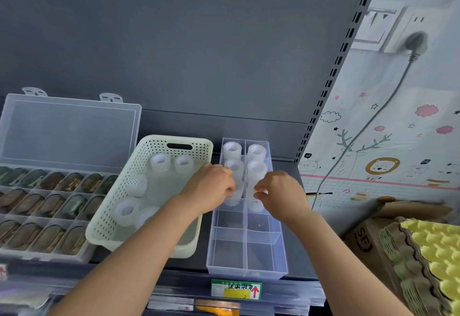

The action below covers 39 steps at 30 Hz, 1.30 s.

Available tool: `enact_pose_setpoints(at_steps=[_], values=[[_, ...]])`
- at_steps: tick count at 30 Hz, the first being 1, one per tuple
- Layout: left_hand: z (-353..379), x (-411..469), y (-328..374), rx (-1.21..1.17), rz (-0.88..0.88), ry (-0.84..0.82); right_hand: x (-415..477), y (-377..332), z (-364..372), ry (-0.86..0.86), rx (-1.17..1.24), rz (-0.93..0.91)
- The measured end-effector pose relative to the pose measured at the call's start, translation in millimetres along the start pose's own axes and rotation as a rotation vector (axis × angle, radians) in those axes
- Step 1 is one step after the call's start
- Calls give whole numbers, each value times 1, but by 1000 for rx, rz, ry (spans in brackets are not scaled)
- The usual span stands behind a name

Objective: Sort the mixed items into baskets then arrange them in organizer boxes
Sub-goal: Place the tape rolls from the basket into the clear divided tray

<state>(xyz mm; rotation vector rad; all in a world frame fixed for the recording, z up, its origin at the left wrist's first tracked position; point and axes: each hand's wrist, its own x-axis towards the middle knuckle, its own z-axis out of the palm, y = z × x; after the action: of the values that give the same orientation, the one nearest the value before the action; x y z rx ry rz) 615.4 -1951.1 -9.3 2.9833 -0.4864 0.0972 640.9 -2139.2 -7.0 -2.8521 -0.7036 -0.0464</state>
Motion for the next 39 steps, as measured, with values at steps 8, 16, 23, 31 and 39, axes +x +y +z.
enact_pose_setpoints(at_steps=[8,16,23,31,39], values=[[-2,-2,-2,113,57,-65,6,-5,-3,-128,-12,26],[-42,-63,-54,-33,-170,41,-3,-75,-19,15,207,-272],[-51,-120,-78,-14,-340,-288,3,-137,9,-219,16,-514],[-35,-139,-76,-80,-300,-150,12,-157,26,-251,-197,-507],[-34,-136,-77,-200,-313,96,15,-150,29,-144,12,-443]])
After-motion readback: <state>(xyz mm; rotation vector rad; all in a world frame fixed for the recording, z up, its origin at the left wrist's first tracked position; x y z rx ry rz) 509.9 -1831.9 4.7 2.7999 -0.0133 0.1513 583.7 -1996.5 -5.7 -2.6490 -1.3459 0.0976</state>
